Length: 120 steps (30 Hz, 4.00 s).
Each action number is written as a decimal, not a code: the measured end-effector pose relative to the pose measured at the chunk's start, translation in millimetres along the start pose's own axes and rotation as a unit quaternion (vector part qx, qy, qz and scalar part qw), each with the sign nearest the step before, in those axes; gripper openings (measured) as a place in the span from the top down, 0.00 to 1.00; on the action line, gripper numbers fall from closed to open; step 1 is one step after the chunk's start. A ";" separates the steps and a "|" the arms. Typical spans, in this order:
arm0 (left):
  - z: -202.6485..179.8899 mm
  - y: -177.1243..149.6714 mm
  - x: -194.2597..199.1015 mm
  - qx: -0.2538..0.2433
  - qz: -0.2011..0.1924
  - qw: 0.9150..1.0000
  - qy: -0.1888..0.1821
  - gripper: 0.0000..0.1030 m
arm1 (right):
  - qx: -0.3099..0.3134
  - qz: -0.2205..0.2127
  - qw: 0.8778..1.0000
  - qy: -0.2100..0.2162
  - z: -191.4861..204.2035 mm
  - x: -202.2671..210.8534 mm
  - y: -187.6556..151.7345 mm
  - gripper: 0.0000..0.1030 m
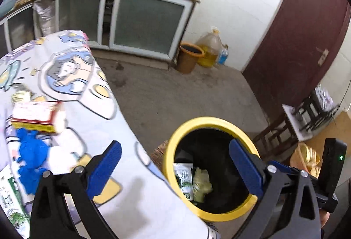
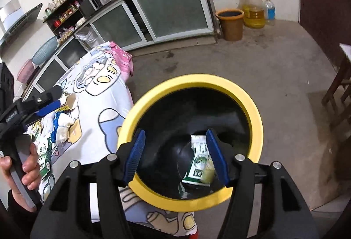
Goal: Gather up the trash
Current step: 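Return both tools to the table toward the white wrapped bundles, then grasp a white bundle with the right tool while the left tool grasps another, then carry both white bundles over the bin and open both tools to drop them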
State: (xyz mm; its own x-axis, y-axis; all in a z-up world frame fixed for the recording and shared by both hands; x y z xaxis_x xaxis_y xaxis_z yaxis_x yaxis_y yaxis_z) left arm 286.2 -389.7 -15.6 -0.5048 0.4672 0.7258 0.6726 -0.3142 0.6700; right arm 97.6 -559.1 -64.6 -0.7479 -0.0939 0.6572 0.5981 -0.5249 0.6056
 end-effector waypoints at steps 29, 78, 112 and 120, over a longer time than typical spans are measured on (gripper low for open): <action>356.5 -106.9 179.5 0.026 -0.031 0.961 0.273 0.08 | 0.245 0.088 0.961 0.096 242.1 -98.8 -33.3 0.44; 380.2 -100.8 126.6 0.049 0.007 0.974 0.223 0.53 | 0.235 0.146 0.954 0.118 275.9 -160.6 -39.8 0.73; 242.0 -99.0 159.1 0.015 -0.032 0.988 0.150 0.53 | 0.187 0.082 0.972 0.119 212.3 -57.6 -38.9 0.73; 165.8 -71.2 130.7 -0.045 -0.031 0.992 0.109 0.53 | 0.147 0.049 0.984 0.086 154.6 -33.5 -17.7 0.73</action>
State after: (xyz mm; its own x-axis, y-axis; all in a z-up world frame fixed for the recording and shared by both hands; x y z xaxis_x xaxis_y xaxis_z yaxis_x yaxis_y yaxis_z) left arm 262.0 -169.3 5.8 -0.6563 0.3007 0.6920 0.5902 -0.3668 0.7191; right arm 156.7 -415.9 -28.0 -0.7052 -0.2869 0.6484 0.7082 -0.2421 0.6632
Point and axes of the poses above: each gripper's, at about its wrist camera, not at the fingertips, and x roughly against the way its jaws point, z to its left, y to its top, the point moved 8 cm from there along -x, roughly the way its jaws point, and after that the axes turned 10 degrees about y, right-handed, at the moved point
